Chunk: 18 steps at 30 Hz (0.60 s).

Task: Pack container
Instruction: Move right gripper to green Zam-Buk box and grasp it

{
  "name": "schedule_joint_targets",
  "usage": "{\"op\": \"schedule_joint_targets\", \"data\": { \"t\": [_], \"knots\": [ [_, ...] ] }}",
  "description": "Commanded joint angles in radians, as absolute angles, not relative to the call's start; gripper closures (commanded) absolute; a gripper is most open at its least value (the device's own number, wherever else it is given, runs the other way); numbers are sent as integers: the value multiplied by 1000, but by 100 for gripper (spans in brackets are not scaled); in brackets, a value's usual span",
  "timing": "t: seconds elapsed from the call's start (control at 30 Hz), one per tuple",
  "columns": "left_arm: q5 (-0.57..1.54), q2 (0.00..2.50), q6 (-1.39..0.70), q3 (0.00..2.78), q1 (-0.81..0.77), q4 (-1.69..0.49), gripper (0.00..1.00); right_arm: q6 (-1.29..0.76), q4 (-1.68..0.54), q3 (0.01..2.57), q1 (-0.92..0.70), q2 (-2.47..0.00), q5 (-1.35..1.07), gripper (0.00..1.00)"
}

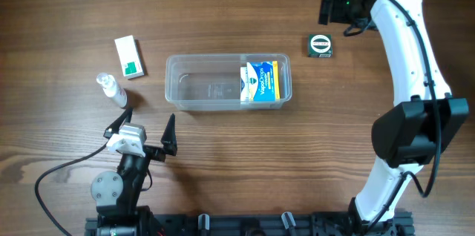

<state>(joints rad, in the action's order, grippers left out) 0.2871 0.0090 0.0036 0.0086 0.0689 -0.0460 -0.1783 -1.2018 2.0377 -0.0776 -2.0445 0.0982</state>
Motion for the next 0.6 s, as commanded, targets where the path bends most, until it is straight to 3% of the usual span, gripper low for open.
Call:
{"op": "schedule_joint_targets", "data": {
  "t": [0.0,0.57],
  "knots": [
    [299,3,19,6,77,-50,0,-69,-1161,2053,-54,-2127,82,0],
    [299,3,19,6,77,-50,0,-27,-1067,2040,-52,-2355,-54,1]
  ]
}}
